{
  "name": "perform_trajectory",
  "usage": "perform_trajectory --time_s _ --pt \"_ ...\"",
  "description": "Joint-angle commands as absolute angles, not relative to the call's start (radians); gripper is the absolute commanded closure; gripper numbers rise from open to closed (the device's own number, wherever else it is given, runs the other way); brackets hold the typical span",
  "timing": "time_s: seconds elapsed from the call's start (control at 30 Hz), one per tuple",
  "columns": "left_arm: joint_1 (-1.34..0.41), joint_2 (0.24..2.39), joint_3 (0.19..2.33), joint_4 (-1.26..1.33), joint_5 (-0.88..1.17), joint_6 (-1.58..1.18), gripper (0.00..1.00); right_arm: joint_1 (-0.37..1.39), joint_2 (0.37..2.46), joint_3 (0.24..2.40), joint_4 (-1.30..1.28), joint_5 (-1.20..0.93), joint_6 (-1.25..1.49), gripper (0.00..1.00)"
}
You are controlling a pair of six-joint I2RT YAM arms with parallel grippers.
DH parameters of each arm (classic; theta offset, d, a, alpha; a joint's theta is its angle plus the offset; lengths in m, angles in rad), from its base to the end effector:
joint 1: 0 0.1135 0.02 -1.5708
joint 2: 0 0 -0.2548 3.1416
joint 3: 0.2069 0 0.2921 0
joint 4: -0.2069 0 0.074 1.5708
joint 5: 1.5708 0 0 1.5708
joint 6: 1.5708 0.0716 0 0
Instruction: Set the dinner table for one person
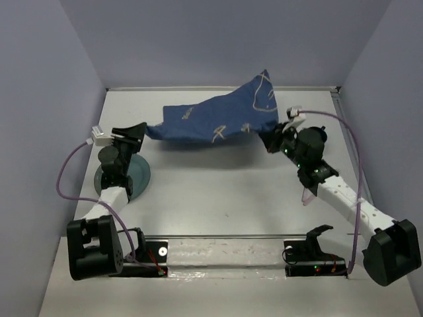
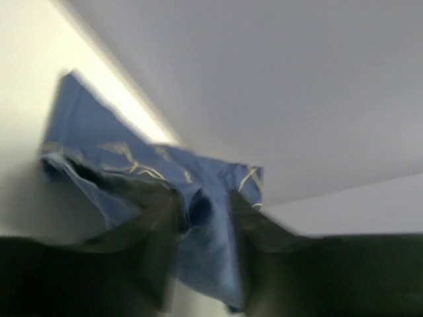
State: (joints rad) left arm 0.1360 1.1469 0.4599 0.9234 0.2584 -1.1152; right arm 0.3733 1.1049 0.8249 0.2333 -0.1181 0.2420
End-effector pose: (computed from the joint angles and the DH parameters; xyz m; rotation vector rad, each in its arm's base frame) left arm 0.3131 0.0244 0.2444 -0.6299 1.2647 -0.9921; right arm 0.3152 0.1325 0.3130 -0.2005 1.6350 0.5679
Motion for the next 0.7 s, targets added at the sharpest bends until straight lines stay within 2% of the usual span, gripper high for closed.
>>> perform_trajectory --time_s 0.0,0.03,0.1,0.23,0.4,0.5,0.53,0.63,0.67 --pt "0.15 1.06 0.333 0.97 0.322 -1.103 0.16 0.416 1.023 0.503 0.171 -0.055 0.454 0.68" --pt "0.159 1.039 0.287 0.945 0.325 -1.098 0.01 0.416 0.979 0.493 0.128 -0.052 0.457 0.45" --pt "0.175 0.954 0.232 0.904 0.325 -1.076 0.01 0.416 0.931 0.5 -0.007 -0.025 0.451 0.42" --pt "0.181 0.769 0.221 0.683 0.291 -1.002 0.01 0.416 0.818 0.529 -0.159 0.081 0.443 0.43" --pt "0.129 0.746 0.221 0.447 0.275 -0.876 0.01 0.416 0.857 0.532 -0.207 0.169 0.54 0.48" --pt "0.097 0.716 0.262 0.246 0.079 -0.752 0.01 0.416 0.92 0.506 -0.212 0.208 0.615 0.52" --pt "0.091 0.71 0.284 0.173 0.034 -0.733 0.11 0.416 0.936 0.5 -0.212 0.225 0.649 0.53" --pt "0.058 0.719 0.272 0.175 -0.03 -0.75 0.23 0.416 0.986 0.488 -0.175 0.253 0.684 0.54" --pt "0.051 0.756 0.27 0.186 -0.043 -0.759 0.23 0.416 0.997 0.479 -0.116 0.247 0.689 0.54"
